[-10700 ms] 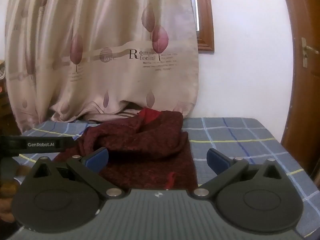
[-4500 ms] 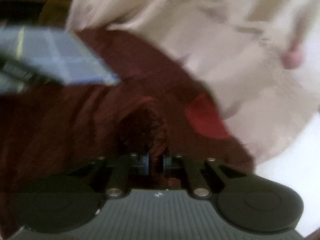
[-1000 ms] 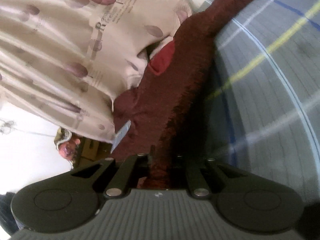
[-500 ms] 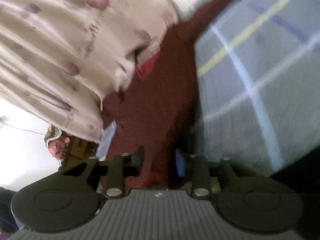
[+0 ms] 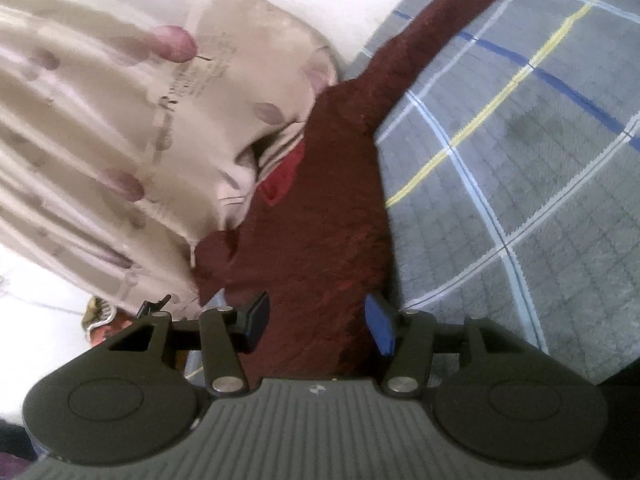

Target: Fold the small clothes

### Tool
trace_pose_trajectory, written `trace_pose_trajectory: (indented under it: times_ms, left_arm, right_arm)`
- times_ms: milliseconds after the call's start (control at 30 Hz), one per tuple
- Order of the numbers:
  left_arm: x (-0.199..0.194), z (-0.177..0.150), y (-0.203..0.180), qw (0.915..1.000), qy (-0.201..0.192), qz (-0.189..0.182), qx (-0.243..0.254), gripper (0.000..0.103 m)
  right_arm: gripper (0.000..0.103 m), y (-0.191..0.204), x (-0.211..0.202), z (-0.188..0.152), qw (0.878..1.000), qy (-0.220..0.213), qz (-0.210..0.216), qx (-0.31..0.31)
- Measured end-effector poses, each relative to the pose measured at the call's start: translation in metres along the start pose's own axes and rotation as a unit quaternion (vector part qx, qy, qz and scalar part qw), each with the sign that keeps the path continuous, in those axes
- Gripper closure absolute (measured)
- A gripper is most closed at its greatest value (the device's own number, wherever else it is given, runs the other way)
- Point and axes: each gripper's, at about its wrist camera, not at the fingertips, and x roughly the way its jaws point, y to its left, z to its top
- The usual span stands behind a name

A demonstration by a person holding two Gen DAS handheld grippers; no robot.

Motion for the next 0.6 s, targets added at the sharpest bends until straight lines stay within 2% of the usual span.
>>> trace_pose_trajectory:
  times_ms: [167,200,367,467,500,533,567,600]
  left_arm:
    - [0.047,0.031,0.018,0.9972,0.042,0.043,-0.044,0.036]
    - [0.051,0.034,0.021,0.9973,0.041,0.03,-0.053,0.036]
    - [0.065,0.051,0.029,0.997,0.025,0.013,-0.072,0.037]
    - [0.074,0.056,0.026,0.9979,0.016,0.016,-0.061,0.038]
    - [0.074,0.054,0.024,0.9984,0.003,0.03,-0.047,0.052]
    - [0.076,0.052,0.024,0.9981,-0.006,0.048,-0.038,0.078]
    - [0.077,0.049,0.027,0.9975,-0.012,0.059,-0.036,0.085]
    - [0.074,0.045,0.033,0.9974,-0.026,0.049,-0.046,0.086]
  right_arm:
    - [0.046,0.002,0.013,0.006,1.0,-0.008,-0.02,0.019]
    - [0.045,0.004,0.016,0.007,0.999,-0.01,-0.023,0.021]
    - [0.043,0.013,0.026,0.013,0.999,-0.014,-0.024,0.027]
    - [0.041,0.017,0.03,0.013,0.999,-0.013,-0.025,0.028]
    - [0.04,0.018,0.031,0.013,0.999,-0.013,-0.025,0.033]
    - [0.04,0.018,0.032,0.013,0.999,-0.014,-0.024,0.039]
    - [0.039,0.018,0.033,0.012,0.999,-0.016,-0.023,0.044]
    - [0.039,0.017,0.033,0.012,0.998,-0.018,-0.023,0.047]
